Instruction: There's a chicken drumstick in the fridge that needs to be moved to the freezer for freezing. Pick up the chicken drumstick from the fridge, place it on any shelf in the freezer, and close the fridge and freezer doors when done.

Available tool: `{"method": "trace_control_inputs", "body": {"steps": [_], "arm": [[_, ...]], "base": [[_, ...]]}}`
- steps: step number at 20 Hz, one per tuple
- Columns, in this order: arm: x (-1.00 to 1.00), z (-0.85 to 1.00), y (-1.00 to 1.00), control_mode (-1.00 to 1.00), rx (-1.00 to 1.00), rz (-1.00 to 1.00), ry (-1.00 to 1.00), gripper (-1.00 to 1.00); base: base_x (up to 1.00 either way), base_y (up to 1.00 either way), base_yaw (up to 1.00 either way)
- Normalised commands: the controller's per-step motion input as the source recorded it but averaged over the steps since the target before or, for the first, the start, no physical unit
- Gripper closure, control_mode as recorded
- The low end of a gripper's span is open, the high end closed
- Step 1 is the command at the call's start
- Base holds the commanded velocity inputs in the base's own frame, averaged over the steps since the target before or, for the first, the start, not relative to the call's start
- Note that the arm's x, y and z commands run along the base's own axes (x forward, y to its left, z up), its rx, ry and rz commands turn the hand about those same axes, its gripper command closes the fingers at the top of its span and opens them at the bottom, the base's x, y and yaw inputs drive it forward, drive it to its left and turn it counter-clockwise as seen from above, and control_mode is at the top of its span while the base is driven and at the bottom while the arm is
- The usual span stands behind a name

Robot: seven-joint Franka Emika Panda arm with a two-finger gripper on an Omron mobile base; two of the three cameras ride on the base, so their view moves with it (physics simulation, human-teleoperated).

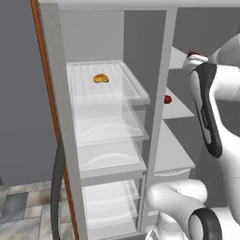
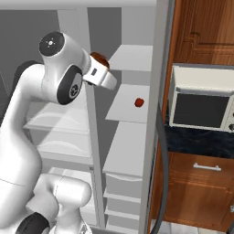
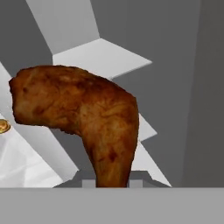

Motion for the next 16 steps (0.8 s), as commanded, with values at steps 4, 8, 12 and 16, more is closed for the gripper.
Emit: {"method": "trace_control_inputs", "body": {"steps": [4, 8, 12, 16], "arm": [[0.39, 0.0, -0.31, -1.0, 0.01, 0.08, 0.0, 1.0], [0.46, 0.0, -0.2, -1.0, 0.0, 0.07, 0.0, 1.0], [0.5, 0.0, -0.08, -1.0, 0.0, 0.05, 0.0, 1.0], [0.57, 0.0, -0.04, -1.0, 0.0, 0.03, 0.0, 1.0]], "base": [[0.0, 0.0, 0.0], [0.0, 0.0, 0.0], [0.0, 0.0, 0.0], [0.0, 0.0, 0.0]]}}
